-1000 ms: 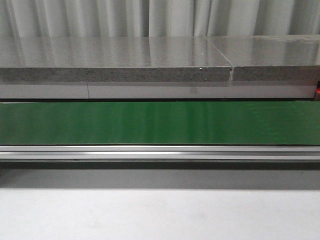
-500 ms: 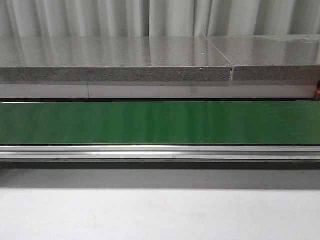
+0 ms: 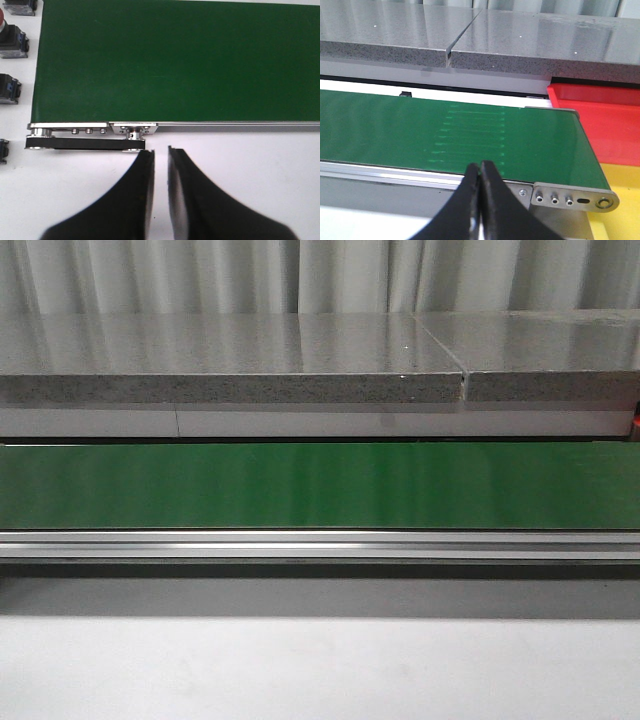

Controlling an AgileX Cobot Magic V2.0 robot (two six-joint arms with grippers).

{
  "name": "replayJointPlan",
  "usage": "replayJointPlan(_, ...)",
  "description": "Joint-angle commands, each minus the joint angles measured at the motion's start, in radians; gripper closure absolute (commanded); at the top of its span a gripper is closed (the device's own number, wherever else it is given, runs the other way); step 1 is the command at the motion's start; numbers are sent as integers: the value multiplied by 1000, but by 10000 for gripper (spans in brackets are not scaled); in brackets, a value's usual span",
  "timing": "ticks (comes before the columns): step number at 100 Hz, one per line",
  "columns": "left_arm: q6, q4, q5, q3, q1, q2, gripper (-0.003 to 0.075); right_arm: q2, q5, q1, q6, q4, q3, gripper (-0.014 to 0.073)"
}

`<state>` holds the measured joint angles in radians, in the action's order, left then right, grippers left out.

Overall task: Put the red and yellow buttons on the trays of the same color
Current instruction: 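Move the left gripper down over a red push-button and grasp it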

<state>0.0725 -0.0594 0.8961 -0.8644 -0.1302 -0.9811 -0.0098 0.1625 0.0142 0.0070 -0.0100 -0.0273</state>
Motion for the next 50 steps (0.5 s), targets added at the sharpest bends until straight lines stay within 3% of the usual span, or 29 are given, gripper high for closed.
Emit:
replayJointPlan(1,12,-16,-39,-36,0,1,459,-17,-82,1,1,-5,11,662)
replayJointPlan(17,21,-16,-37,-36,0,1,129,-17,-82,1,1,-5,11,662)
replayJointPlan(24,30,-21,-39,-36,0,1,48,-17,-82,1,1,-5,11,662)
replayJointPlan(50,114,5,-37,-36,0,1,50,-17,-82,1,1,-5,11,662)
